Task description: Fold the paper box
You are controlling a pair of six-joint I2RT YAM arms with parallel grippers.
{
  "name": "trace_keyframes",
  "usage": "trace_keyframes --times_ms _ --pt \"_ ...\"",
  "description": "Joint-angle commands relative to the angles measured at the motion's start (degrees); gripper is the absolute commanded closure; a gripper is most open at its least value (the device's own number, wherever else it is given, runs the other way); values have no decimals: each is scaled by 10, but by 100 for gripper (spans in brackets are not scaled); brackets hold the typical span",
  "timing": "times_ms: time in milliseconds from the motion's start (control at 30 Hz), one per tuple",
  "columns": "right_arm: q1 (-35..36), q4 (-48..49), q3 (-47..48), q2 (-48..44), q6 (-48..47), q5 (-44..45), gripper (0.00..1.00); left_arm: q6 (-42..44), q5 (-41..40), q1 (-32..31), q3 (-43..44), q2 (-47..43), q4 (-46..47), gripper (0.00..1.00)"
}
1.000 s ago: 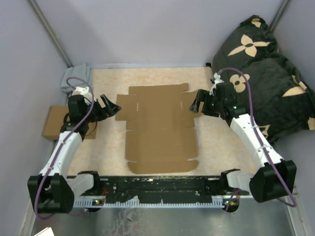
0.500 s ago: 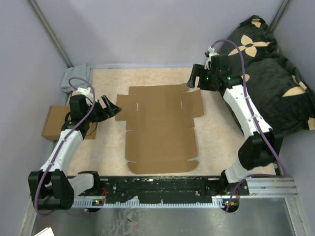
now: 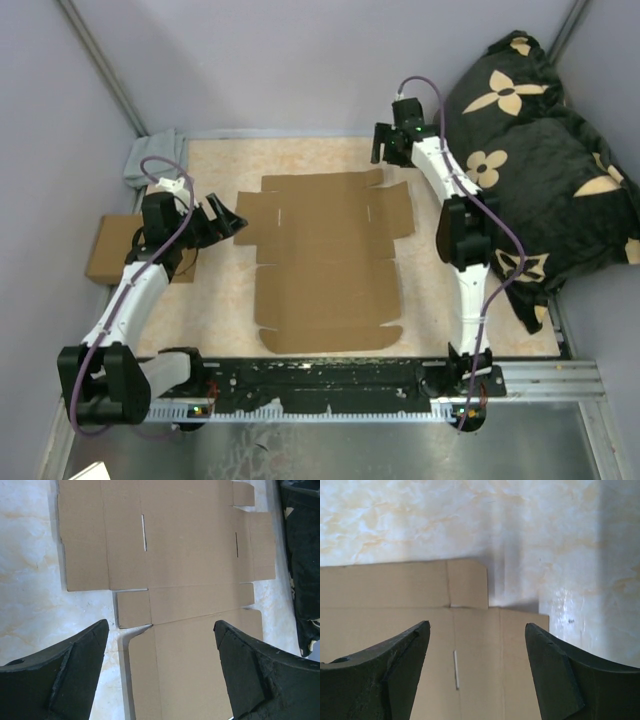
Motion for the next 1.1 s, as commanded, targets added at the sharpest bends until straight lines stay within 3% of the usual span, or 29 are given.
trace_keyframes --times_ms 0,333,567,700,967,1067 --pt "-5 -20 112 69 -17 20 23 3 8 2 18 7 6 8" --pt "-10 -6 173 164 6 -28 25 5 2 3 20 21 3 8" --pt "-10 5 172 189 13 -62 37 4 2 3 19 26 3 9" --pt "-10 5 171 196 15 -77 52 4 -5 2 20 28 0 9" --pt "-8 9 117 158 12 -65 97 0 -38 3 42 64 -1 13" --pt "1 9 75 124 -6 -31 100 -14 -51 3 74 105 -1 16"
